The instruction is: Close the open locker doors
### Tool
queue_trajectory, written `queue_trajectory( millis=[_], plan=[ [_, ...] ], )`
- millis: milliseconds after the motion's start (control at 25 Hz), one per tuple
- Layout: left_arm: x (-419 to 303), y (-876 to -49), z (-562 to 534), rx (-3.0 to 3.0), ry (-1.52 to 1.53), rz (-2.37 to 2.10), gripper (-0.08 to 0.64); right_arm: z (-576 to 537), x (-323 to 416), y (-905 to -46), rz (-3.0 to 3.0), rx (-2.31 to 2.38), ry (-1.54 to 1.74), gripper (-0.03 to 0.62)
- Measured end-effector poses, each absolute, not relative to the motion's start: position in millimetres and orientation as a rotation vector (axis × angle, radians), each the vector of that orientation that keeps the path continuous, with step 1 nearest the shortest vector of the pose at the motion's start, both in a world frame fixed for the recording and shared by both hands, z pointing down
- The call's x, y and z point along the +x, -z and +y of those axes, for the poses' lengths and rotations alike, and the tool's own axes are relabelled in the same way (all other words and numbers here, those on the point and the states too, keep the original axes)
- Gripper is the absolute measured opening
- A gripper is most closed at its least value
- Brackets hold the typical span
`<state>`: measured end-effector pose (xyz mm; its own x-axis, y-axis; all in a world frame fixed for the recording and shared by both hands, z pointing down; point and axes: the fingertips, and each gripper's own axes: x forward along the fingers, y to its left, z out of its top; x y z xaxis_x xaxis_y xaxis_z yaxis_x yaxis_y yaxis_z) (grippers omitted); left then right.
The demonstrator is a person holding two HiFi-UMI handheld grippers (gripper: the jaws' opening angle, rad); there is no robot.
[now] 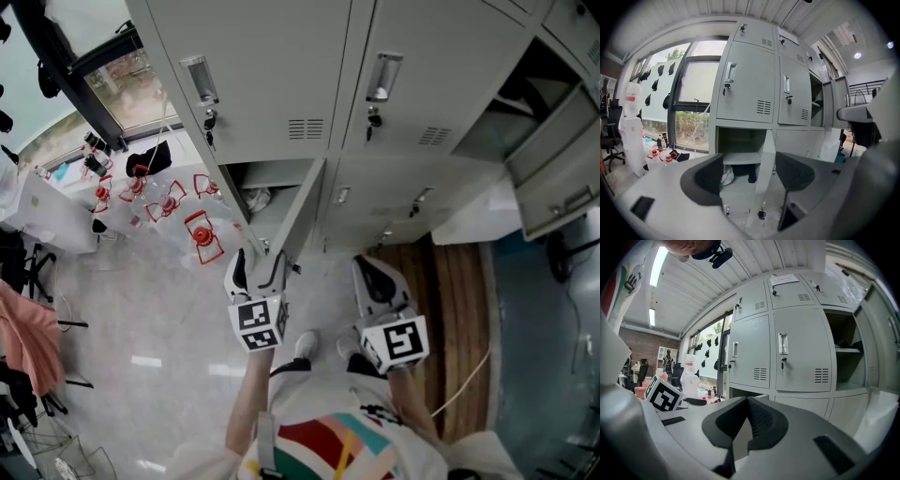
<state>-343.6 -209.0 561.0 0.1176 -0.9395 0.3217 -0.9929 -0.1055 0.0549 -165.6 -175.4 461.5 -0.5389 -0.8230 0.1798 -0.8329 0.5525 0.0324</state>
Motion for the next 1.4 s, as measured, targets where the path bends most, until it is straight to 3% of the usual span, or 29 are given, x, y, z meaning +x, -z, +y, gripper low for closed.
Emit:
queue_trajectory(
  millis=[1400],
  plan=[
    [-459.1,-568.8,-300.7,2.068,-0.338,-2.005,0.333,-261.9,-267.9,-478.7,-2.642,1.272,-0.101,0.006]
  ],
)
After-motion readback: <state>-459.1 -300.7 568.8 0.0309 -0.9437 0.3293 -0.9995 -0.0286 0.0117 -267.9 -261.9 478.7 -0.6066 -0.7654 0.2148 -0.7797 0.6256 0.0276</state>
